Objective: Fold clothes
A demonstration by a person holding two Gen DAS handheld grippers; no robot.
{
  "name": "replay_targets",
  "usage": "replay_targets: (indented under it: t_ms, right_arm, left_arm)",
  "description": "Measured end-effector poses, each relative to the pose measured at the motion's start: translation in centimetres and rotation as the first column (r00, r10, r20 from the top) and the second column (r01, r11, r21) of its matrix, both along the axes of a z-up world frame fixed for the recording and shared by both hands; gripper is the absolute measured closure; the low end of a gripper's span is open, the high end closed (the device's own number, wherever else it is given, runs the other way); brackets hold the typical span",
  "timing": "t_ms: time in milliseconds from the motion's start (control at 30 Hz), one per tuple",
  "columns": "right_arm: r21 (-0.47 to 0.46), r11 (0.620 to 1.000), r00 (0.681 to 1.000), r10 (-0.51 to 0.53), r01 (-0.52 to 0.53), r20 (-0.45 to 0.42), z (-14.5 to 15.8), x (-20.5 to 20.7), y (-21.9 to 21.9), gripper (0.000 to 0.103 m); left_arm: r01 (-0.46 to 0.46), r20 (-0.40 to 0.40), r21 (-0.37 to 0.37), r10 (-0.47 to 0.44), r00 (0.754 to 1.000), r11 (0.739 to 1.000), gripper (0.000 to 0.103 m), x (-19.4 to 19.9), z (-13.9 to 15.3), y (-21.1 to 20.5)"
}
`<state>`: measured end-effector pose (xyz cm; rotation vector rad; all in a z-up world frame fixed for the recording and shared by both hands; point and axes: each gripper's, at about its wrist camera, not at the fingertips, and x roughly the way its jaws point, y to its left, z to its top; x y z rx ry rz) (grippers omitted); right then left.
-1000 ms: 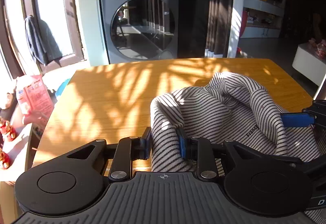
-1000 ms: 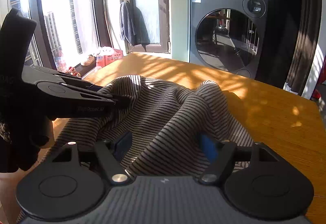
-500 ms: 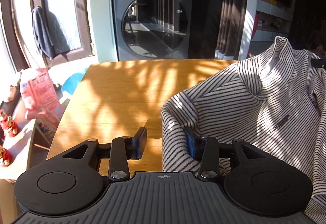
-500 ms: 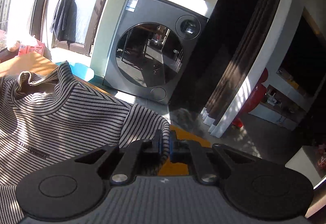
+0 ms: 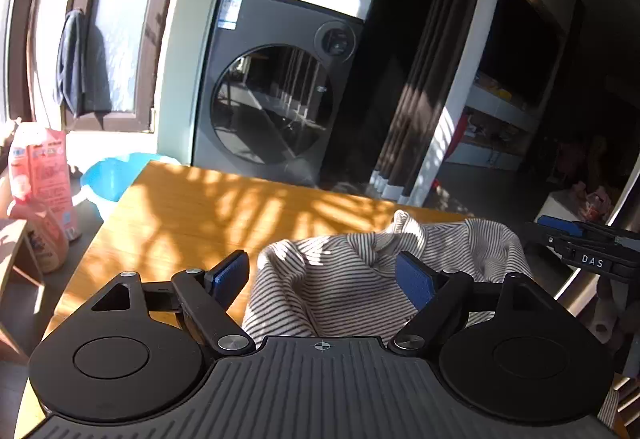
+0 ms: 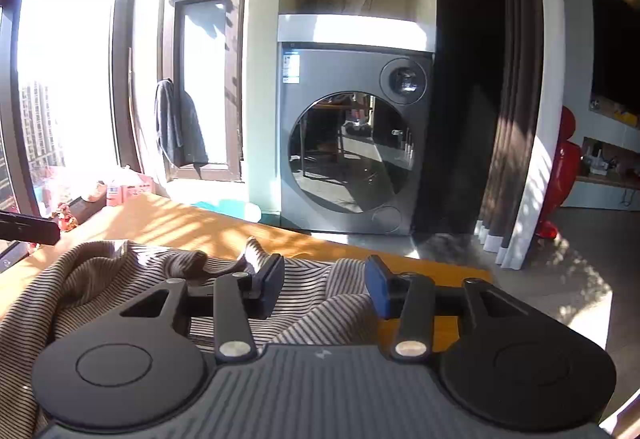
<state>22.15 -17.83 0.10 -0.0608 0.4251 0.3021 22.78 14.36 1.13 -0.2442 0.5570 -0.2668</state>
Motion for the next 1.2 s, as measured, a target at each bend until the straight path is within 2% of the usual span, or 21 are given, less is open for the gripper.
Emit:
replay_targets:
  t_ms: [33, 67, 133, 267, 333, 433, 500, 633, 700, 800, 867, 900, 1000, 1033, 1100, 1200]
  right_arm:
    - [0.049, 0.997, 0.998, 0.060, -0.059, -0.023, -0.3, -0.6, 0.1, 0.053]
    - [0.052, 0.995, 0.996, 0.083, -0.081, -0.041, -1.1, -0.8, 0.6, 0.053]
    - [0.045, 0.995, 0.992, 0.094, -0.091, -0.084, -2.9, -0.6, 1.7, 0.053]
    - [0.063, 0.997, 0.977, 0.050, -0.037, -0.206, -5.8, 0.4, 2.7, 0.053]
    - [0.083, 0.996, 0.977, 0.047, -0.030, -0.210, -5.7, -0.1, 2.7, 0.051]
    - [0.095, 0.995, 0.970, 0.060, -0.039, -0.236, -5.9, -1.4, 3.4, 0.045]
    - [0.083, 0.995, 0.968, 0.075, -0.056, -0.239, -5.9, -2.3, 4.0, 0.036]
    - [0.055, 0.995, 0.970, 0.095, -0.084, -0.222, -4.7, -3.1, 4.1, 0.036]
    - [0.032, 0.996, 0.978, 0.082, -0.078, -0.189, -3.9, -3.0, 3.7, 0.040]
    - [-0.083, 0.996, 0.986, 0.017, -0.031, -0.163, -3.8, -1.2, 2.8, 0.055]
    - [-0.143, 0.990, 0.983, -0.045, 0.019, -0.179, -4.4, 0.4, 2.2, 0.057]
    - [-0.149, 0.987, 0.979, -0.080, 0.052, -0.186, -4.4, 1.0, 1.8, 0.057]
    - [-0.074, 0.992, 0.971, -0.120, 0.107, -0.205, -3.3, 1.0, 0.5, 0.056]
    - [-0.049, 0.992, 0.972, -0.125, 0.117, -0.201, -2.8, 0.6, 0.2, 0.056]
    - [-0.076, 0.992, 0.979, -0.114, 0.103, -0.168, -2.2, -1.0, 0.8, 0.053]
    - [-0.102, 0.995, 0.990, -0.024, 0.010, -0.137, -1.6, -3.8, 2.2, 0.051]
  left_arm:
    - [0.040, -0.029, -0.038, -0.041, 0.999, 0.998, 0.016, 0.3, -0.7, -0.4]
    - [0.092, -0.062, -0.077, -0.097, 0.993, 0.993, 0.016, 0.7, -1.9, -1.2]
    - [0.146, -0.101, -0.062, -0.152, 0.983, 0.987, 0.015, 1.2, -3.7, -3.0]
    - [0.183, -0.069, 0.108, -0.176, 0.982, 0.977, 0.013, 1.0, -5.5, -5.0]
    - [0.205, -0.050, 0.171, -0.199, 0.979, 0.964, 0.012, 0.7, -5.8, -5.3]
    - [0.239, -0.044, 0.221, -0.236, 0.971, 0.945, 0.012, 0.7, -5.8, -5.0]
    - [0.252, -0.043, 0.213, -0.249, 0.968, 0.944, 0.012, 0.9, -5.7, -4.4]
    - [0.248, -0.032, 0.174, -0.246, 0.969, 0.953, 0.012, 0.8, -5.3, -3.2]
    - [0.247, -0.026, 0.183, -0.246, 0.969, 0.952, 0.012, 0.3, -5.0, -2.7]
    - [0.191, -0.009, 0.284, -0.197, 0.980, 0.940, 0.009, -0.2, -5.2, -2.4]
    - [0.120, 0.001, 0.328, -0.127, 0.992, 0.937, 0.008, 0.2, -5.1, -1.7]
    - [0.082, 0.002, 0.336, -0.088, 0.996, 0.938, 0.008, 0.6, -5.1, -1.2]
    - [-0.058, -0.009, 0.349, 0.066, 0.998, 0.935, 0.007, 1.1, -5.0, 1.0]
    - [-0.082, -0.018, 0.325, 0.093, 0.995, 0.942, 0.007, 0.9, -4.8, 2.0]
    - [-0.092, -0.035, 0.249, 0.104, 0.994, 0.964, 0.006, 0.3, -4.4, 3.3]
    - [-0.093, -0.025, 0.170, 0.098, 0.995, 0.981, 0.004, -1.3, -3.6, 3.8]
